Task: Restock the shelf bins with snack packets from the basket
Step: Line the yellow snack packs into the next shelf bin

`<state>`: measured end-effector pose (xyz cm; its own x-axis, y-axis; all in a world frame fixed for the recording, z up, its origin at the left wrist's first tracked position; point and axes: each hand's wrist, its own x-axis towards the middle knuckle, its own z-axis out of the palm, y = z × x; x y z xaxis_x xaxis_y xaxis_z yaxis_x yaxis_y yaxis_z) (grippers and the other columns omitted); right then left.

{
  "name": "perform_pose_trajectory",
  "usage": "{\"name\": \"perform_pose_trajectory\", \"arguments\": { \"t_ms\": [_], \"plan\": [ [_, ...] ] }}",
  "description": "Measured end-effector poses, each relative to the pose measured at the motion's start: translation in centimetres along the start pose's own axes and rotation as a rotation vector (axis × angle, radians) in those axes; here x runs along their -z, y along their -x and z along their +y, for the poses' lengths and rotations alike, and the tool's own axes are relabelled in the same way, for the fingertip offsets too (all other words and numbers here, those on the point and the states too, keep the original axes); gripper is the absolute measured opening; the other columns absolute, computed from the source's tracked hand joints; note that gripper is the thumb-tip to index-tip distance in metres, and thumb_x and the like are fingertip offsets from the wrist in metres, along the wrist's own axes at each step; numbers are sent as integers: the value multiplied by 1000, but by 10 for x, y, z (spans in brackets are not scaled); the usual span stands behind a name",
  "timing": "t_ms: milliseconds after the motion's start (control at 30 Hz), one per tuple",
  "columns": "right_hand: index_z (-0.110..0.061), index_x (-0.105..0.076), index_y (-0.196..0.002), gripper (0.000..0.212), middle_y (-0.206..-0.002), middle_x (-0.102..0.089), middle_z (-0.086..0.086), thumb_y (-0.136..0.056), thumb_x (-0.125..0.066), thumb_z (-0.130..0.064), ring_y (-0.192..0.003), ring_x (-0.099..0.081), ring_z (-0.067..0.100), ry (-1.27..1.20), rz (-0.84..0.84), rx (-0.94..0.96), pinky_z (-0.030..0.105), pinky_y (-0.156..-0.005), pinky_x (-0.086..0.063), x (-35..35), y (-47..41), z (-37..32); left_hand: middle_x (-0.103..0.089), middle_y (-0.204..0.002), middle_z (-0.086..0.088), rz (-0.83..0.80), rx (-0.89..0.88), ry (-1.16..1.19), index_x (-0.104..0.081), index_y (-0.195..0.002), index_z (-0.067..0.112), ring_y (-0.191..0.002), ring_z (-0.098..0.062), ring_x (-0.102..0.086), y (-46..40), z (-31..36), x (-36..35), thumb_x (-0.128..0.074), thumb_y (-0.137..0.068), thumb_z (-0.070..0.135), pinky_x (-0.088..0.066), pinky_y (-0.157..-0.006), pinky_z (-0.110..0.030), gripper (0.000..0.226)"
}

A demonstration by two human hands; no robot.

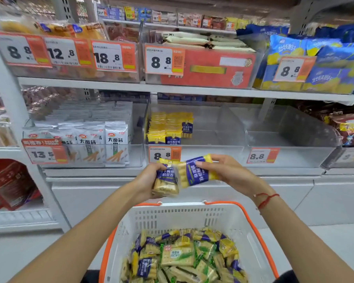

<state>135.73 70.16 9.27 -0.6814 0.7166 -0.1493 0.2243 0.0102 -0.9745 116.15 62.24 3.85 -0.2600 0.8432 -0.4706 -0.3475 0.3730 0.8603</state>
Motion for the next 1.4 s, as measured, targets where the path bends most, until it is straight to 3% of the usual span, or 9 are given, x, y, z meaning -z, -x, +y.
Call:
{"name": "perform_pose_trajectory", "arguments": {
  "t_ms": [100, 267, 567, 933, 1000, 1100, 1200, 1267, 1400],
  "plan": [
    [-12, -67, -108, 30, -96, -74, 4, -81, -73, -23, -89, -70, 13, 227, -146, 31, 25, -76, -55, -18, 5, 0, -68, -96, -13, -45, 27, -71, -55, -104, 12, -76, -26, -61, 4, -1, 0, -40, -90, 22, -47, -71, -33, 22],
    [-20, -51, -109, 53, -77, -67, -7, -68, -85, -19, -66, -63, 1, 344, 49, 178, 17, -58, -48, -33, -4, 12, -66, -95, -15, -134, 59, -232, -57, -111, 10, -74, -25, -60, 5, -12, -2, -37, -92, 23, -48, -71, -34, 30],
    [-37, -57, -111, 53, -118, -61, -14, -65, -82, -40, -114, -51, 4, 431, 226, 386, 13, -85, -38, -31, -15, 24, -63, -115, -19, -295, 36, -33, -57, -127, 6, -86, -26, -56, 21, -4, -11, -26, -96, 50, -43, -78, -35, 62],
    [-21, -53, -126, 62, -122, -55, -4, -73, -76, -45, -112, -51, 9, 129, 329, 145, 19, -82, -41, -38, -21, 20, -66, -91, -13, -359, 21, 233, -62, -102, 5, -74, -24, -60, 27, -3, -23, -41, -88, 33, -45, -72, -34, 38],
    [-19, -49, -129, 70, -126, -53, 0, -75, -65, -61, -111, -53, 13, 83, 398, 49, 24, -84, -45, -41, -22, 18, -66, -92, -14, -355, 22, 246, -63, -101, 5, -77, -24, -58, 26, -6, -33, -40, -89, 36, -43, -75, -34, 41],
    [-18, -47, -133, 117, -129, -58, 3, -47, -42, -97, -113, -57, 18, 100, 253, -205, 35, -90, -46, -42, -19, 12, -66, -90, -13, -265, -31, 299, -62, -103, 8, -77, -22, -59, 23, -7, -49, -36, -91, 38, -43, -73, -32, 41],
    [-31, -58, -118, 66, -126, -59, -6, -78, -38, -79, -119, -48, 13, 134, 25, -282, 43, -104, -28, -35, -6, -1, -70, -77, -6, -133, -182, 273, -64, -95, 14, -68, -16, -64, 19, 1, -62, -39, -93, 35, -47, -69, -30, 33],
    [-33, -61, -101, 36, -112, -65, -10, -93, -38, -58, -108, -52, 7, 113, -24, -220, 35, -102, -29, -24, -5, -5, -72, -72, -2, -52, -280, 173, -63, -93, 17, -71, -15, -66, 16, 9, -65, -39, -96, 34, -49, -74, -31, 30],
    [-30, -58, -119, 37, -119, -64, -9, -93, -44, -52, -118, -53, 11, 110, -28, -104, 41, -109, -30, -13, -16, -16, -65, -113, -6, 83, -410, -120, -58, -113, 23, -110, -20, -58, 9, 24, -71, -27, -94, 51, -40, -104, -38, 46]
  ]
}}
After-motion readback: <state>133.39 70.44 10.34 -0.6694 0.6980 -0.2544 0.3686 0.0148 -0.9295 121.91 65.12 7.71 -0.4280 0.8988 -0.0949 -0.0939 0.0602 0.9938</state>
